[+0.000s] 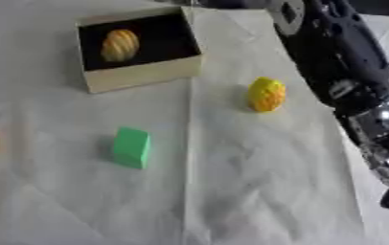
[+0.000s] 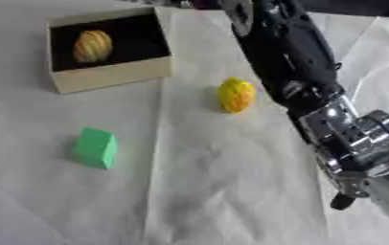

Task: Pick up objects on the table and place them in the box.

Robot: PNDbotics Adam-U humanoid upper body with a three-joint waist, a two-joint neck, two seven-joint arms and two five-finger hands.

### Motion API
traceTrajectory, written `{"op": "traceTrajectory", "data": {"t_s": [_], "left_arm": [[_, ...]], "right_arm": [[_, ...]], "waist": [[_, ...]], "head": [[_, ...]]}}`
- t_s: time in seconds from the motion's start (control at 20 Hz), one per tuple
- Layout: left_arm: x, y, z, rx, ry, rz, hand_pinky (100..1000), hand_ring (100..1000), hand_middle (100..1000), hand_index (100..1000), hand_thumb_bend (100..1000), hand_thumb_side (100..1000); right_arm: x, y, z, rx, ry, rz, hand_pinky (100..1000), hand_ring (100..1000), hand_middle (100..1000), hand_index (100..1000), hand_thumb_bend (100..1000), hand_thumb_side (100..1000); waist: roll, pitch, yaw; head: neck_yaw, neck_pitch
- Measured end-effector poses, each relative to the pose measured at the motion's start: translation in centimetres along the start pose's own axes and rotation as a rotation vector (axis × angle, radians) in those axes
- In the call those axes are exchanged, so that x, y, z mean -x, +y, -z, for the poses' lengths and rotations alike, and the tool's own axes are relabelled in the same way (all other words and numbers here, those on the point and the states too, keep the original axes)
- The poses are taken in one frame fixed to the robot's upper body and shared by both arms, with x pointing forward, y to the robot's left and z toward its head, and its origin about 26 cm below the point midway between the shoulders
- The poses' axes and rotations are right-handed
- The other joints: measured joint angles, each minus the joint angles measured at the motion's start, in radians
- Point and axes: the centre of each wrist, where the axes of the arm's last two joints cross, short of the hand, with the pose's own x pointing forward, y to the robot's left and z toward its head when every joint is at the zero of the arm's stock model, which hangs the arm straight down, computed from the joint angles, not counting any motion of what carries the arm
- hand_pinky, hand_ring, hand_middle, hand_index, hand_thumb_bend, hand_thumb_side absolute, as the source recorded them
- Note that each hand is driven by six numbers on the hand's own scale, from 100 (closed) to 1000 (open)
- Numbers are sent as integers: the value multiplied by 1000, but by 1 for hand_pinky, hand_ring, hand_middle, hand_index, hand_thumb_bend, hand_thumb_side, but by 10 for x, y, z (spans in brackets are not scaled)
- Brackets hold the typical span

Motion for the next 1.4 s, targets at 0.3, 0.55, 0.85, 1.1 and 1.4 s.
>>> {"op": "traceTrajectory", "data": {"t_s": [0.3,0.55,0.85,1.1,1.4], "left_arm": [[0,0,1,2,0,-1,845,819,763,812,100,659],[0,0,0,4,2,-1,845,819,763,812,100,660],[0,0,0,4,3,-1,845,819,763,812,100,662],[0,0,0,4,3,-1,845,820,763,811,100,664],[1,-1,0,-1,4,-8,845,819,763,811,100,664]], "right_arm": [[-8,19,7,-70,-25,24,415,642,623,739,100,198],[-7,28,7,-109,-20,26,436,657,630,743,100,223],[-10,38,9,-150,-16,13,482,693,660,773,100,275],[-14,42,11,-195,-21,-10,663,843,824,929,100,385],[-14,45,12,-336,-60,-71,865,1000,926,1000,182,343]], "waist": [[0,0,5],[0,0,5],[0,0,5],[0,0,6],[0,0,7]], "head": [[2,0],[3,0],[2,0],[2,0],[2,0]]}}
